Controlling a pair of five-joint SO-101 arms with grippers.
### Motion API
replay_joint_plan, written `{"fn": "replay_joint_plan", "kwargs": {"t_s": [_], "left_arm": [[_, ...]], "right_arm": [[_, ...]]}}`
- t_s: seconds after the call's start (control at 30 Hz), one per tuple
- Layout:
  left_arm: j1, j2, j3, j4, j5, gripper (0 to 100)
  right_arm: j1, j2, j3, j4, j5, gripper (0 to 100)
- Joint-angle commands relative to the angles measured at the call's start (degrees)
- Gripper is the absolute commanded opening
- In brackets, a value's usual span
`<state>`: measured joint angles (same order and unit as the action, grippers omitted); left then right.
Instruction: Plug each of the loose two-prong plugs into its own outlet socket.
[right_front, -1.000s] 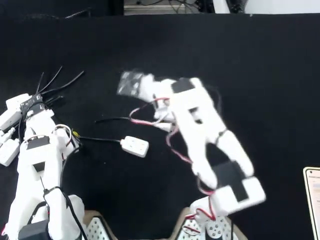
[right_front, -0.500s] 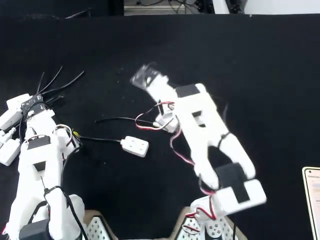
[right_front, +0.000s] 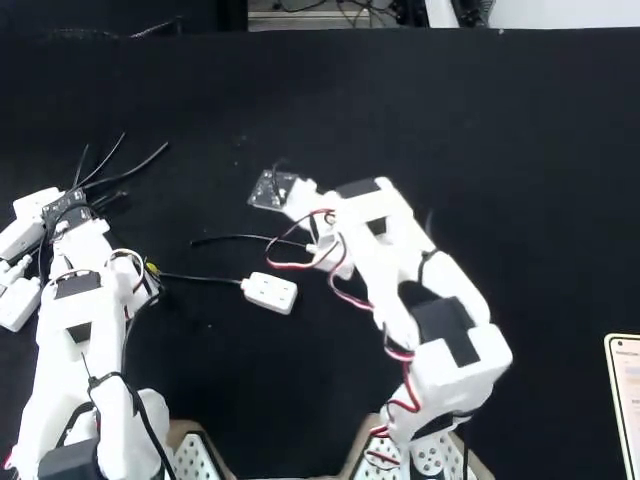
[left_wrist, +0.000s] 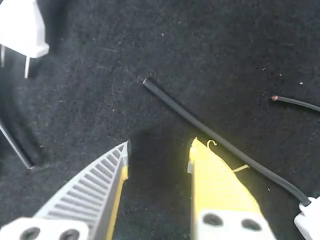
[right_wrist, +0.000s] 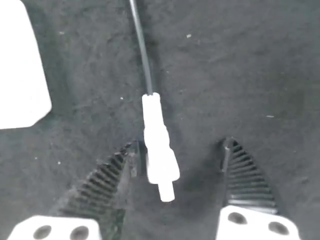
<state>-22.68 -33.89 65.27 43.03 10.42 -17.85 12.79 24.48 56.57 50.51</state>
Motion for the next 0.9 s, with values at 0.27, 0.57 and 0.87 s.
{"fn": "replay_joint_plan", "kwargs": {"t_s": [0.27, 0.57, 0.87], "left_arm": [[0.7, -1.3, -0.5, -0.9, 0.5, 20], [0.7, -1.3, -0.5, -0.9, 0.5, 20], [0.7, -1.3, -0.5, -0.9, 0.5, 20]], "right_arm": [[10.5, -10.1, -0.2, -0.1, -9.1, 1.0], [17.9, -21.1, 9.5, -0.1, -34.5, 3.7], [6.8, -18.9, 11.3, 3.4, -26.3, 23.7]]}}
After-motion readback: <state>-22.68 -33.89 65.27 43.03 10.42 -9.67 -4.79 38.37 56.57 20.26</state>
